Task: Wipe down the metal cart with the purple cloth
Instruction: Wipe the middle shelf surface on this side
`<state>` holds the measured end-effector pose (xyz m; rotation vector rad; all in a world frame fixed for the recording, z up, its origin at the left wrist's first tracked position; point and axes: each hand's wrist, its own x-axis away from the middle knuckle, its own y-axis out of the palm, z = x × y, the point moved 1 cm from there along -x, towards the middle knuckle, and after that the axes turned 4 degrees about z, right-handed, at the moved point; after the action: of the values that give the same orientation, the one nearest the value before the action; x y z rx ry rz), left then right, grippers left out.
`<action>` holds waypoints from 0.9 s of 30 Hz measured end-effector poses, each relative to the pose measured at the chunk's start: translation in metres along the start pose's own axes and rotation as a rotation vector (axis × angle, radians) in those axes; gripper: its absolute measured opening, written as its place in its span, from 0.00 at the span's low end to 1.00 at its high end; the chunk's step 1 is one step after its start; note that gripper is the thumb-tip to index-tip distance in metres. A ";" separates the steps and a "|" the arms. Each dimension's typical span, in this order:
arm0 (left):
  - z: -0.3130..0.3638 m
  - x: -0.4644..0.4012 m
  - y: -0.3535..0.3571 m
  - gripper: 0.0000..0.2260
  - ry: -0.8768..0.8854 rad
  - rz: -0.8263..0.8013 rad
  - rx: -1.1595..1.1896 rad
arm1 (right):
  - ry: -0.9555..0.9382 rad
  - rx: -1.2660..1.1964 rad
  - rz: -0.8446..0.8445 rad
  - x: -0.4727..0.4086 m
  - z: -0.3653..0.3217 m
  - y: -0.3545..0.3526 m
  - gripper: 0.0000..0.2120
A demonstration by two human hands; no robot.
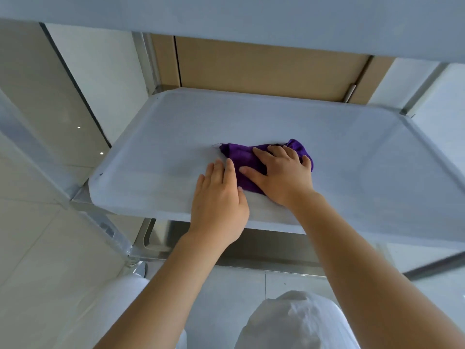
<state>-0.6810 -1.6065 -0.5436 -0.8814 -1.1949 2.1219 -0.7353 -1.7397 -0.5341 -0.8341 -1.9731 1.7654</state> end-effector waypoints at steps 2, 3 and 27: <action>0.029 -0.003 0.013 0.29 0.074 -0.023 0.002 | 0.055 -0.004 0.017 0.006 0.029 -0.004 0.31; 0.044 -0.004 0.018 0.30 0.101 -0.039 0.005 | 0.080 -0.006 0.025 0.009 0.042 -0.005 0.30; 0.255 -0.016 0.115 0.27 0.226 -0.301 0.061 | 0.597 0.026 0.142 0.027 0.277 -0.038 0.26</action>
<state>-0.8800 -1.8042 -0.5406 -0.8314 -1.0668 1.7592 -0.9356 -1.9359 -0.5420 -1.3327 -1.5220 1.3825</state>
